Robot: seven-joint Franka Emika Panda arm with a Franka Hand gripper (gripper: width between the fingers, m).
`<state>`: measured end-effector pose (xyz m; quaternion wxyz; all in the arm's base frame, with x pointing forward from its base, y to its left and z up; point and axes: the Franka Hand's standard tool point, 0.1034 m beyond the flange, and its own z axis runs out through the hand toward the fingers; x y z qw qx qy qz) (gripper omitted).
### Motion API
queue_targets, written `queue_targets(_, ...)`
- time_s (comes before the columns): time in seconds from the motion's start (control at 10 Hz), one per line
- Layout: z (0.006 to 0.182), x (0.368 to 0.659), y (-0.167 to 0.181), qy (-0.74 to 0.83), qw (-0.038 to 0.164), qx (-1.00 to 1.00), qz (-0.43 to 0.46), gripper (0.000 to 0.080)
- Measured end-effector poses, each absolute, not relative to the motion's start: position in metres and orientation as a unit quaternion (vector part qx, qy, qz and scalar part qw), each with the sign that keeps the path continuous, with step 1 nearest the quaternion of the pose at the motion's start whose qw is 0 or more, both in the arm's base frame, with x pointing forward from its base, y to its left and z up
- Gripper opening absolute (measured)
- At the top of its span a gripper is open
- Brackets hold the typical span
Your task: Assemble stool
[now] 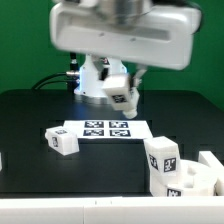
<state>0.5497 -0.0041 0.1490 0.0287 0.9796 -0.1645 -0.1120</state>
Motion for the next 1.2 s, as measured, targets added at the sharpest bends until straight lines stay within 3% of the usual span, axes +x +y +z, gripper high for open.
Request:
queue_targets(0.3,0.147,0.561,0.010,-0.162,0.017,0.987,-0.014,0.0363)
queue_targets(0.4,0.156,0.573,0.042,-0.185,0.005,0.982,0.032,0.0363)
queue_targets(0.5,0.161,0.584,0.071,-0.180,0.006,0.981,0.069,0.0363)
queue_targets(0.6,0.156,0.588,0.093,-0.158,0.021,0.982,0.102,0.0363)
queue_targets(0.9,0.152,0.586,0.093,-0.142,0.023,0.984,0.107,0.0363)
queue_targets(1.0,0.153,0.584,0.091,-0.068,0.053,0.992,0.095,0.0363)
queue_targets(1.2,0.155,0.609,0.086,0.054,0.081,0.992,0.075,0.0363)
